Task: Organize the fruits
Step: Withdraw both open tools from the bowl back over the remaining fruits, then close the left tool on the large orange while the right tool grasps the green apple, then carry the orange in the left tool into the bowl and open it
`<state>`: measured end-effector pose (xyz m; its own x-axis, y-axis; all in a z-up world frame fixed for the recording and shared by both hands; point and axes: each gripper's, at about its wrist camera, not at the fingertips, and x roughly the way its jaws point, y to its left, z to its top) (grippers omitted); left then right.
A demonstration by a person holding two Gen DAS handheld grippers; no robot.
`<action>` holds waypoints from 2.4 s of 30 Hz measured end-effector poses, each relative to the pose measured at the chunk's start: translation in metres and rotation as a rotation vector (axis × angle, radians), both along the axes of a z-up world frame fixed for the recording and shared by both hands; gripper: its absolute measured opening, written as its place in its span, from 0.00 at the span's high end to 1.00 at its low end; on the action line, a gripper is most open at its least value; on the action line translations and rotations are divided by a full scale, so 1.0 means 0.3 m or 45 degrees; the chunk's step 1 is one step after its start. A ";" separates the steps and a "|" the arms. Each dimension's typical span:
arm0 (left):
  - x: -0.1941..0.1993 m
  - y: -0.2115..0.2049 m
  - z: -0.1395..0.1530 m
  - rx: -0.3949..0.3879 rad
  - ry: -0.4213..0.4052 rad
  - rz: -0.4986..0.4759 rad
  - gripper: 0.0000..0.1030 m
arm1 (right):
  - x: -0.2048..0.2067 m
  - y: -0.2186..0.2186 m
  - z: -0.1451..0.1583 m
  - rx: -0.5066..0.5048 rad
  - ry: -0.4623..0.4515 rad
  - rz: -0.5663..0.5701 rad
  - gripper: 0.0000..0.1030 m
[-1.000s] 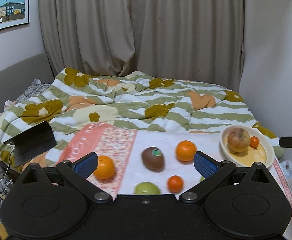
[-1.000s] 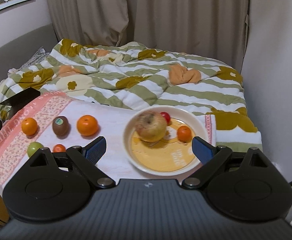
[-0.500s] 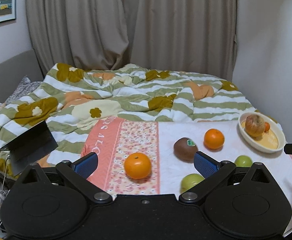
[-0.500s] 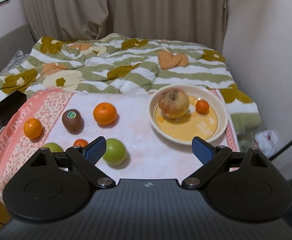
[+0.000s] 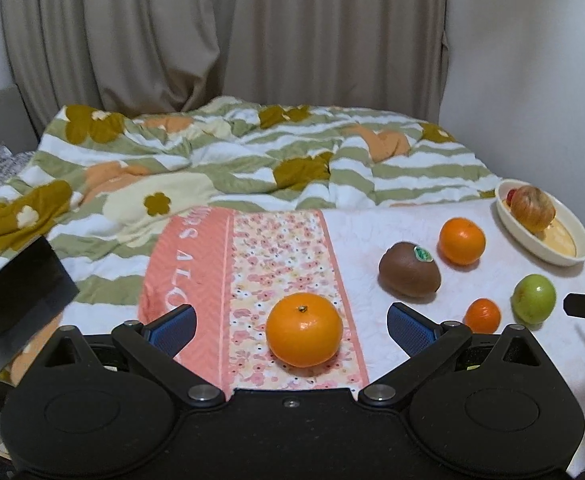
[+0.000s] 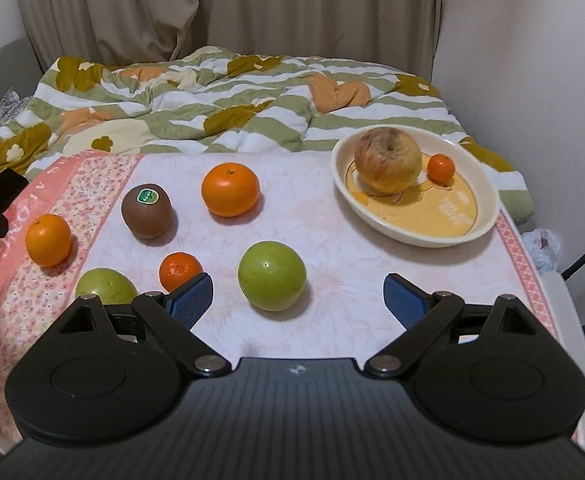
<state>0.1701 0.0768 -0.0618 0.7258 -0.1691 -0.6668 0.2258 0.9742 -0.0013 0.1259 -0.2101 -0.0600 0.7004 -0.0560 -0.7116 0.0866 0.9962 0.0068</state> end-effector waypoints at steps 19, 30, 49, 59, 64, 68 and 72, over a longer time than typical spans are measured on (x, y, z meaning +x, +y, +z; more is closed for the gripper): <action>0.158 -0.042 -0.180 -0.012 0.181 -0.022 0.37 | 0.123 0.001 -0.151 0.071 0.060 -0.015 0.03; 0.143 -0.039 -0.178 -0.006 0.174 -0.027 0.38 | 0.157 0.011 -0.167 0.090 0.074 -0.002 0.22; -0.006 -0.040 -0.074 -0.066 0.112 0.015 0.38 | 0.083 0.005 -0.058 0.097 0.009 0.017 0.34; -0.116 -0.137 0.074 -0.130 0.014 -0.022 0.38 | -0.045 -0.100 0.079 0.133 -0.038 -0.013 0.34; -0.164 -0.246 0.130 -0.139 -0.009 -0.037 0.38 | -0.102 -0.209 0.147 0.122 -0.064 -0.010 0.34; -0.196 -0.350 0.183 -0.158 -0.034 -0.027 0.38 | -0.128 -0.316 0.188 0.124 -0.083 0.028 0.34; -0.211 -0.471 0.224 -0.168 -0.072 -0.002 0.38 | -0.132 -0.439 0.222 0.114 -0.095 0.075 0.34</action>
